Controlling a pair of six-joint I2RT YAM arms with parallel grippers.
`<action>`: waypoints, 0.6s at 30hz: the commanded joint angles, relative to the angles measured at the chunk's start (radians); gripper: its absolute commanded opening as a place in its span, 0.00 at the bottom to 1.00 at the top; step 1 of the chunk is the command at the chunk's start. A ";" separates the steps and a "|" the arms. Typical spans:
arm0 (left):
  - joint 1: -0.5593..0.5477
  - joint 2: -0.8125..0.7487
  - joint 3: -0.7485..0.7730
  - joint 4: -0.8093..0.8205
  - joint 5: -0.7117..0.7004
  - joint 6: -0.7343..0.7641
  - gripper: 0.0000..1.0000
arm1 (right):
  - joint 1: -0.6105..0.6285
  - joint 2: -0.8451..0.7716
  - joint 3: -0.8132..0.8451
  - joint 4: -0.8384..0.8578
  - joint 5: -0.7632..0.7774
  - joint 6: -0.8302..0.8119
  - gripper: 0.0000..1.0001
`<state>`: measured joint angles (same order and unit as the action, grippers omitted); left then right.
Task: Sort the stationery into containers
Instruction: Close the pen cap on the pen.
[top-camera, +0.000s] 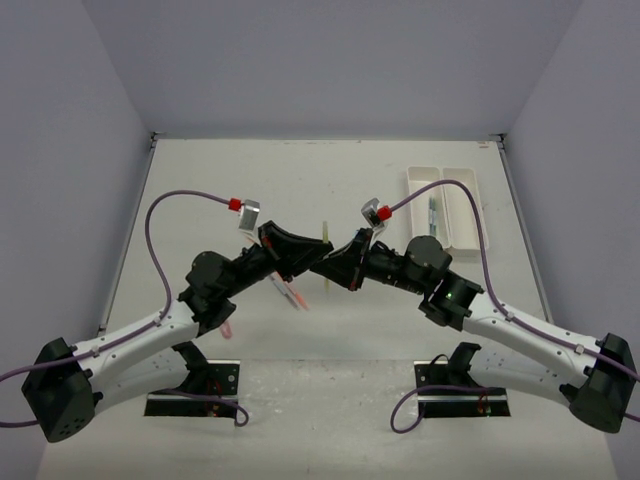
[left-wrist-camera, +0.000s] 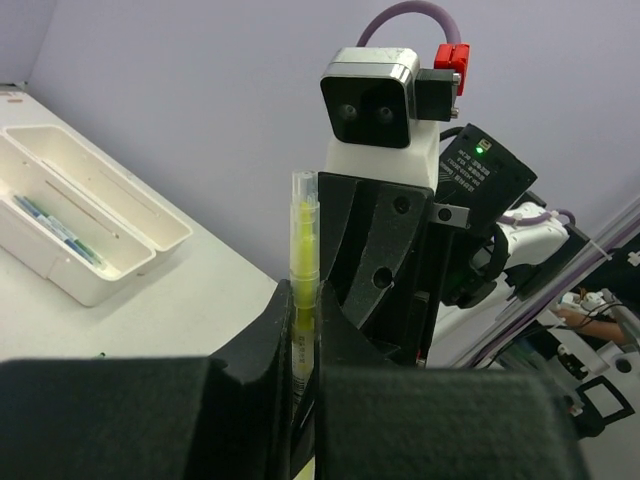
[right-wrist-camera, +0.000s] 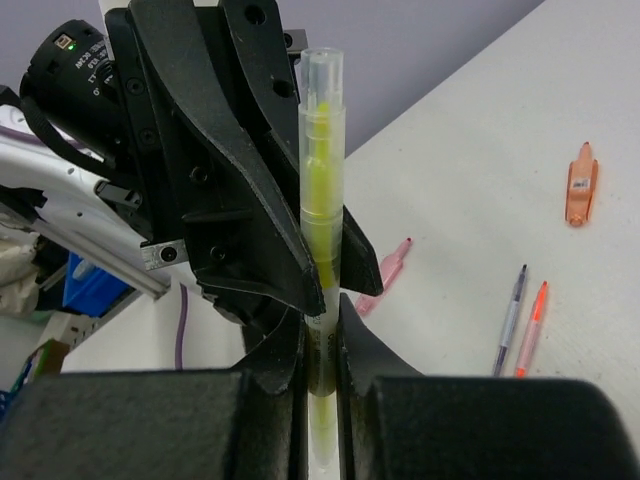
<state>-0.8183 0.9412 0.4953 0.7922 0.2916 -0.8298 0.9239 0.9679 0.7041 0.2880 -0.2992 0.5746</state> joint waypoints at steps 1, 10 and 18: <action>-0.004 -0.029 0.057 0.013 0.035 0.022 0.06 | 0.010 0.006 0.056 0.038 0.000 -0.005 0.00; -0.004 -0.074 0.193 -0.238 -0.058 0.158 0.72 | 0.012 -0.015 0.052 -0.047 0.012 -0.041 0.00; -0.004 -0.030 0.275 -0.344 -0.063 0.187 0.52 | 0.017 -0.026 0.091 -0.092 -0.005 -0.062 0.00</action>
<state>-0.8206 0.8965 0.7243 0.5125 0.2391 -0.6880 0.9336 0.9594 0.7356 0.2222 -0.3033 0.5435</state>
